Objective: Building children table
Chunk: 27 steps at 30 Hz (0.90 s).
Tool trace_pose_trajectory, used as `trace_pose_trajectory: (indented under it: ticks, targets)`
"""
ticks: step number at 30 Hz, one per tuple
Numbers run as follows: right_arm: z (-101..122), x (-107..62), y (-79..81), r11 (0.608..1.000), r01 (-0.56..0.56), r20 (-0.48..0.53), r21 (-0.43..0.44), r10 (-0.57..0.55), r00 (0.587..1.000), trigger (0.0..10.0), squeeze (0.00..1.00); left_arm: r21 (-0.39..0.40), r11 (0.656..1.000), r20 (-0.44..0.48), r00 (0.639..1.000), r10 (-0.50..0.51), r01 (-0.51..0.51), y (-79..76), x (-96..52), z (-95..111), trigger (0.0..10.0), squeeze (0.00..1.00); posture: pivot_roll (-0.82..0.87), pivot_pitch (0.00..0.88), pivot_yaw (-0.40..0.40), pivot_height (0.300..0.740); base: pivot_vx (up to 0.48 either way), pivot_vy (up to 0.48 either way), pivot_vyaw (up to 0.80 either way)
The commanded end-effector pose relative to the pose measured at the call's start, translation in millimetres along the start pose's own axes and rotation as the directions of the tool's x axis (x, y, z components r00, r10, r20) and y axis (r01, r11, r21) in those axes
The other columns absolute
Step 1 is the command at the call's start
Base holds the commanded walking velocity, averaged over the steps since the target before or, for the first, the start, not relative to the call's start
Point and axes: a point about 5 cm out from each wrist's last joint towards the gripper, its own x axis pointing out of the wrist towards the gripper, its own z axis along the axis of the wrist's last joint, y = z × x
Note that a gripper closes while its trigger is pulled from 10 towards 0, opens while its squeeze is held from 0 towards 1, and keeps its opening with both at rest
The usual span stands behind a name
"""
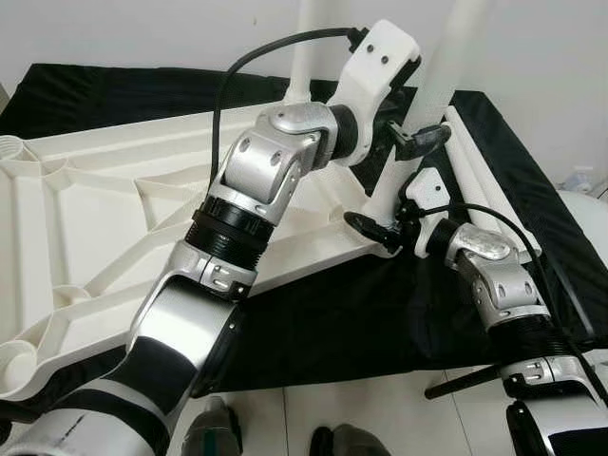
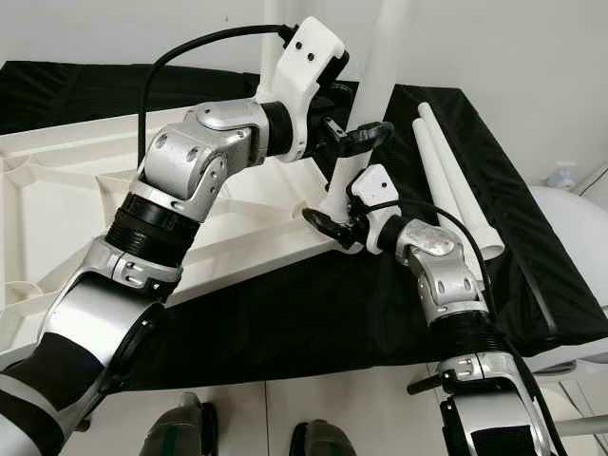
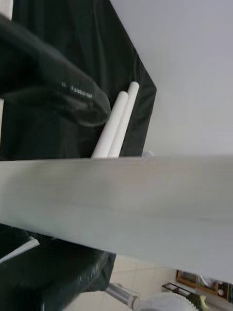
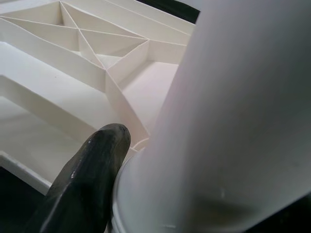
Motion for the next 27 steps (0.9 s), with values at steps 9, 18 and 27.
trace_pose_trajectory:
  ticks: [9,18,27]
  targets:
    - [-2.2,-3.9,-1.1,0.999,0.025,-0.009,-0.023,-0.026,1.000,10.0,0.00,-0.022,0.999,0.046,0.998,-0.033,0.034,-2.6,0.7,14.6,0.0,0.00,-0.01,0.024,-0.066,0.740,0.000,0.000,0.00]
    - [-0.2,-2.1,-8.7,0.985,0.139,0.031,0.099,-0.143,0.989,10.0,1.00,-0.002,1.000,0.013,1.000,0.008,-0.008,-0.3,0.6,9.4,10.0,0.00,-0.01,0.033,-0.068,0.740,0.000,0.000,0.00]
    - [11.7,2.7,-6.5,0.962,0.245,0.097,0.118,-0.257,0.961,10.0,1.00,0.001,0.997,0.032,0.996,0.080,-0.081,4.1,-2.1,12.6,10.0,0.00,-0.01,0.044,-0.072,0.740,0.000,0.000,0.00]
